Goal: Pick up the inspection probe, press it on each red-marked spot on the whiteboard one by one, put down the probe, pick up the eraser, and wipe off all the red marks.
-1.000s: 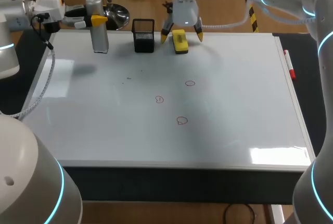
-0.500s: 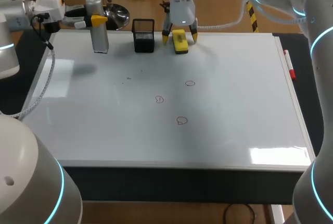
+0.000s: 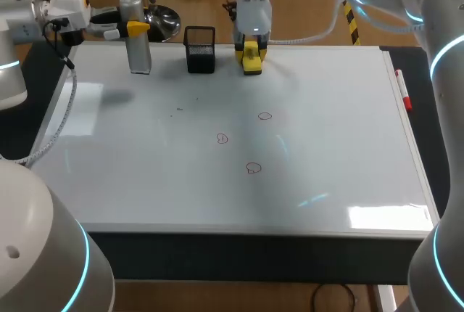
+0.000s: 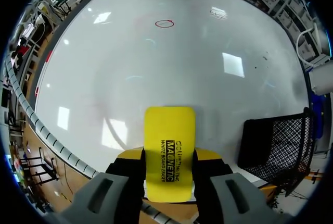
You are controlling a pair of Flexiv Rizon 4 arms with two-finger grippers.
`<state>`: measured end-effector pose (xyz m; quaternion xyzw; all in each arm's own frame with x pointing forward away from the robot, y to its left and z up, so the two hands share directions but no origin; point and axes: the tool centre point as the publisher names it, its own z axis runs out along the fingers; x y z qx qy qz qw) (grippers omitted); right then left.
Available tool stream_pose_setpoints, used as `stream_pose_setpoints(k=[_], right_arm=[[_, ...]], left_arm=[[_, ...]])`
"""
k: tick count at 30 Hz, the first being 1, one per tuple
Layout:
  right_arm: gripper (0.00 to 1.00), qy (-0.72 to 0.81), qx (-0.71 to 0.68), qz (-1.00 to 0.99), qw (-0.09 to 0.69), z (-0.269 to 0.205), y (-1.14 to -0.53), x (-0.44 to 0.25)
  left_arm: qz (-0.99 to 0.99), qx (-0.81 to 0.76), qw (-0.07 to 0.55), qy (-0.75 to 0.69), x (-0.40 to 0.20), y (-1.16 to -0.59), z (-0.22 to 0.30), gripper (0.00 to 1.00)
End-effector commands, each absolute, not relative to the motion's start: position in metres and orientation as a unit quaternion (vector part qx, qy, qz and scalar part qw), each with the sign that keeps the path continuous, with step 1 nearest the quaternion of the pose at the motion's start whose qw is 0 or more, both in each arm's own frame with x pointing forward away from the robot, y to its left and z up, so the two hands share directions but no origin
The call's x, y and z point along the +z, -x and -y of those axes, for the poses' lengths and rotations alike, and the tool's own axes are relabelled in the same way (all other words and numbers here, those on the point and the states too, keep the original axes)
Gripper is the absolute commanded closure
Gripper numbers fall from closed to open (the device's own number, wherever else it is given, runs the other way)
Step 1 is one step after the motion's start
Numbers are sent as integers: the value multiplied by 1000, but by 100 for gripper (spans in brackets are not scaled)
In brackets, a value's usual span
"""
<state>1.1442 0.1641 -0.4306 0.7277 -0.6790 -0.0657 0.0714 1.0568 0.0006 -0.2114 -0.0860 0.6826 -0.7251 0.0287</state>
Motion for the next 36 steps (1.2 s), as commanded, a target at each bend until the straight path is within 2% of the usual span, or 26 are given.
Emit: stream_pose_setpoints(k=[1,13,36], right_arm=[[100,-723,-62,683,78,-164,-1141,-432],[100,-684,-48,721,99,-146,-1115,-412],[100,-595,-27,800,70,-56,-1060,-382]], left_arm=[[-683,-725,31,87,-210,-1055,0,100],[-683,-725,31,87,-210,-1055,0,100],[-683,-725,31,87,-210,-1055,0,100]])
